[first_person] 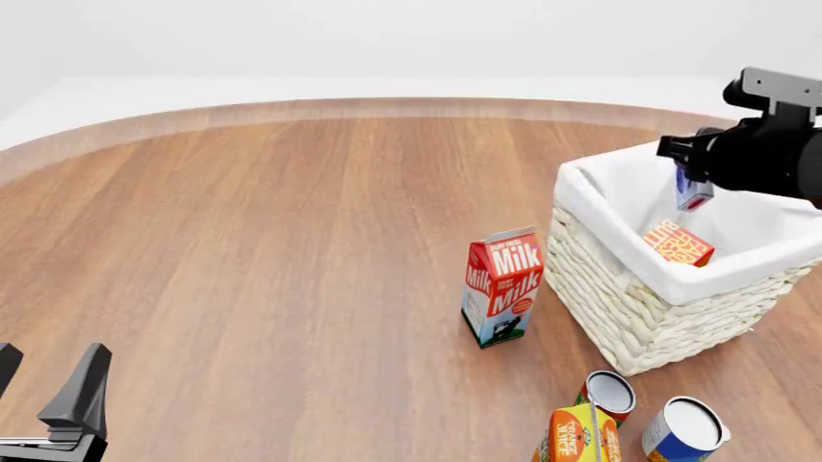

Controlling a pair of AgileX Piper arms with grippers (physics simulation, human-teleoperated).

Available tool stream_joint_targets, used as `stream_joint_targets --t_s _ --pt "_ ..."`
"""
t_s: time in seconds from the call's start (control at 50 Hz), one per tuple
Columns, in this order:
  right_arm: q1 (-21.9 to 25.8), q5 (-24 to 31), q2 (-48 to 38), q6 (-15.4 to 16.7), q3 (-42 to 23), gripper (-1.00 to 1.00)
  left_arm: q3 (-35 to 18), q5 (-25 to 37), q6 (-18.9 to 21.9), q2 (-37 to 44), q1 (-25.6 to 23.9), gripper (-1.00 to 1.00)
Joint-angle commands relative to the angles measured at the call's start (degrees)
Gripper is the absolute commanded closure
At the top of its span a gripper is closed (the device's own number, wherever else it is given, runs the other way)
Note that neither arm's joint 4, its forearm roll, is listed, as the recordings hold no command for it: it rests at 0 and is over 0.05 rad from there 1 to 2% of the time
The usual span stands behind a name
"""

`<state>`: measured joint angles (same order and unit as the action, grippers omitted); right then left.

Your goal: Pick up the cream cheese box and the butter, and put them in the basket.

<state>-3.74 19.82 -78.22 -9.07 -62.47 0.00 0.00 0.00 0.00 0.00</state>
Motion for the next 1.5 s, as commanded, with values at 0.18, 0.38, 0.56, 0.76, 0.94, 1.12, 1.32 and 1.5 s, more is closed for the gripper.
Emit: stream_joint_targets --t_s 0.18,0.38,0.56,0.76,0.94,1.12,1.32,1.5 --pt "-0.34 -3.48 -2.70 -0.58 1.62 1.00 0.00 0.00 0.00 0.00 0.00 -1.00" --pt "-0.24 -3.66 -2.86 -0.44 1.85 1.00 0.00 0.00 0.00 0.00 0.00 -1.00" --pt "-0.12 -3.62 -2.79 -0.14 2.15 1.00 0.00 0.00 0.00 0.00 0.00 -1.00" --pt "-0.36 -4.01 -3.22 0.82 3.09 1.00 0.00 0.00 0.00 0.00 0.00 -1.00" --pt "-0.32 -3.48 -2.98 0.69 2.54 1.00 0.00 0.00 0.00 0.00 0.00 -1.00" --pt "-0.23 -3.49 -3.53 0.89 2.39 -1.00 0.00 0.00 0.00 0.00 0.00 -1.00" --pt "0.00 -4.13 -3.64 0.71 3.04 -1.00 0.00 0.00 0.00 0.00 0.00 -1.00" --pt "0.78 -3.28 -2.28 0.62 2.73 -1.00 0.00 0.00 0.00 0.00 0.00 -1.00"
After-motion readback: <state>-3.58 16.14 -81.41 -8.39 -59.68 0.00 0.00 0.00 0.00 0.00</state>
